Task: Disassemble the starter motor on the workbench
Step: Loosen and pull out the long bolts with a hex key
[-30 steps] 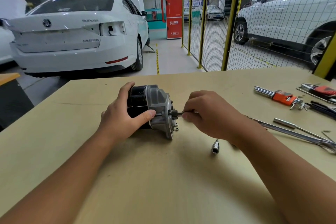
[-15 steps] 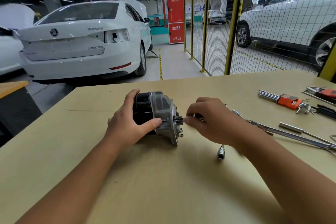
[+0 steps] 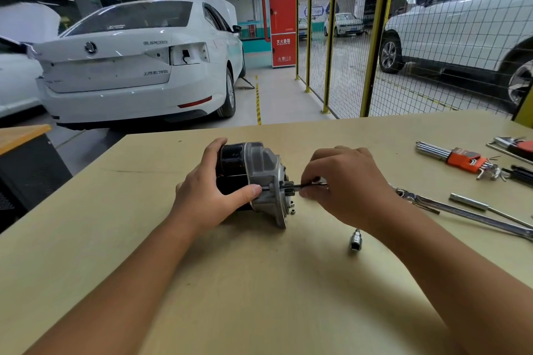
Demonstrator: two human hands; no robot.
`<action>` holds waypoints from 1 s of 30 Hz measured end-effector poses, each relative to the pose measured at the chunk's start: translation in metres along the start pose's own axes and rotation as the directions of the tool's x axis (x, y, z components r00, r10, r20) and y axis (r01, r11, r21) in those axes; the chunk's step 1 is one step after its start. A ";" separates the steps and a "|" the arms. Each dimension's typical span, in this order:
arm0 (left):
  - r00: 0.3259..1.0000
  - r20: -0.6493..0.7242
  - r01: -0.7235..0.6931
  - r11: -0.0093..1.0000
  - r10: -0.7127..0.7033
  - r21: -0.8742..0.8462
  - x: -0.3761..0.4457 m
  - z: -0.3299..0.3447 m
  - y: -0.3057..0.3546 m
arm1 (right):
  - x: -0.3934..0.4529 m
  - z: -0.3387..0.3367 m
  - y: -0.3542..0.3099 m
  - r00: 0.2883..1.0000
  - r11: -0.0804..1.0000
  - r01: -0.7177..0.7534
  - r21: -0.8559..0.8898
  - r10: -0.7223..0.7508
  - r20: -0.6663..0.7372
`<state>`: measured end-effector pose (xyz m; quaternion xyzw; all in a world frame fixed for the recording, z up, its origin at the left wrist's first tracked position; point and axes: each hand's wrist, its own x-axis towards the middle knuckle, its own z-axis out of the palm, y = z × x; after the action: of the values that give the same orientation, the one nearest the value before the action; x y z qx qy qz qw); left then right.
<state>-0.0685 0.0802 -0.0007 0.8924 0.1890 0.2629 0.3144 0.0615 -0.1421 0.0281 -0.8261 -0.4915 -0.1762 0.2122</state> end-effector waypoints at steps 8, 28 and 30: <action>1.000 -0.002 -0.002 1.000 0.002 0.002 0.000 0.000 0.001 | 0.001 0.003 0.002 0.999 0.987 0.005 0.163 -0.011 0.038; 1.000 -0.001 0.006 1.000 -0.006 -0.006 -0.001 0.000 0.001 | 0.001 0.001 0.002 0.999 0.981 0.032 0.192 -0.029 -0.020; 1.000 -0.002 0.005 1.000 -0.005 -0.005 -0.001 0.000 0.001 | 0.002 0.003 0.002 0.999 0.976 0.024 0.217 -0.018 -0.027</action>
<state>-0.0694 0.0793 -0.0005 0.8909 0.1909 0.2632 0.3170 0.0647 -0.1403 0.0260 -0.7904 -0.5139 -0.1338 0.3053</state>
